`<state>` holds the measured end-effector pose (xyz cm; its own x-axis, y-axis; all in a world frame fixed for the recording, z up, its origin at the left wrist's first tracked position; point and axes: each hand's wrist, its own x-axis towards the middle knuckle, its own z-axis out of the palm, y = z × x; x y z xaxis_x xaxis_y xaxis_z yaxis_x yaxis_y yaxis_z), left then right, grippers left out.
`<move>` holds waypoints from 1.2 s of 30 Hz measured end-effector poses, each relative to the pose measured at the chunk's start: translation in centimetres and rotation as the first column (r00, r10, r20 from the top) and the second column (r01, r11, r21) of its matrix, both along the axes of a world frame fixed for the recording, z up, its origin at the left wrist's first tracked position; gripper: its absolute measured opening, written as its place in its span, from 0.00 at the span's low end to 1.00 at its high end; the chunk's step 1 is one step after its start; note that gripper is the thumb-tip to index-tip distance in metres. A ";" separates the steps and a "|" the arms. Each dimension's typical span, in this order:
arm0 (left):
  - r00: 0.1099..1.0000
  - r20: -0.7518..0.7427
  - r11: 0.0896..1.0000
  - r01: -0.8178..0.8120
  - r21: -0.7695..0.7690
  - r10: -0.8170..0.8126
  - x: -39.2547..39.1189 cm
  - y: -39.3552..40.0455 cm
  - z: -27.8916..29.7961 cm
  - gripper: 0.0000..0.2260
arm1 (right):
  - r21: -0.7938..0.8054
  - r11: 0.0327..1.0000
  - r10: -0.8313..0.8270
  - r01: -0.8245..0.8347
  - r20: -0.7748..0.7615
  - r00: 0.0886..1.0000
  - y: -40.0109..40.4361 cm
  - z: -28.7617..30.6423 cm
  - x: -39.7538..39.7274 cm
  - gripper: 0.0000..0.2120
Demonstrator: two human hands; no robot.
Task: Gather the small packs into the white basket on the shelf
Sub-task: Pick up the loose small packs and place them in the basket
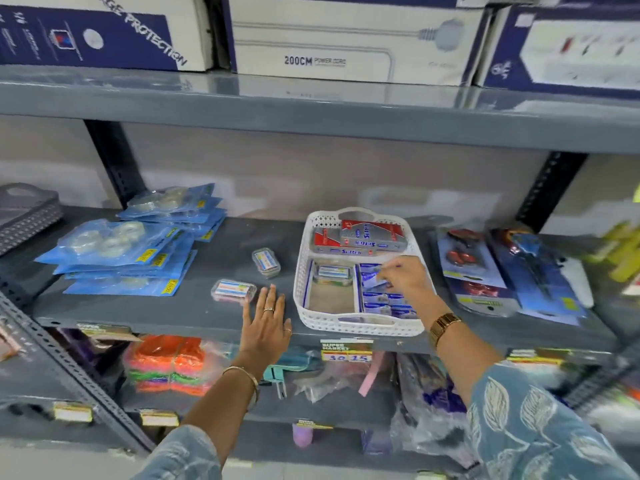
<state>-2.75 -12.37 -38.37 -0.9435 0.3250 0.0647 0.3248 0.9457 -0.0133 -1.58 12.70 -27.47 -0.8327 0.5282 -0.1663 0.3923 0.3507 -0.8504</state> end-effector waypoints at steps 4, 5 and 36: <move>0.999 -0.007 0.999 -0.044 0.023 0.044 0.3 0.4 0.6 0.26 | 0.174 0.983 0.044 -0.063 0.111 0.993 2.1 0.5 1.4 0.02; 0.998 -0.031 0.999 -0.047 0.027 0.047 0.4 0.5 0.8 0.25 | 0.210 0.975 0.049 -0.077 0.135 0.990 2.3 0.6 1.7 0.03; 0.997 0.066 0.995 -0.038 0.090 0.032 0.9 0.7 0.4 0.24 | 0.618 0.735 0.031 -0.279 0.380 0.924 1.1 -0.9 3.4 0.14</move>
<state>-1.88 -11.66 -37.92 -0.9574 0.2869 0.0313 0.2886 0.9529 0.0936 1.81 13.76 -28.36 -0.8738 0.4750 -0.1044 0.4861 0.8459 -0.2195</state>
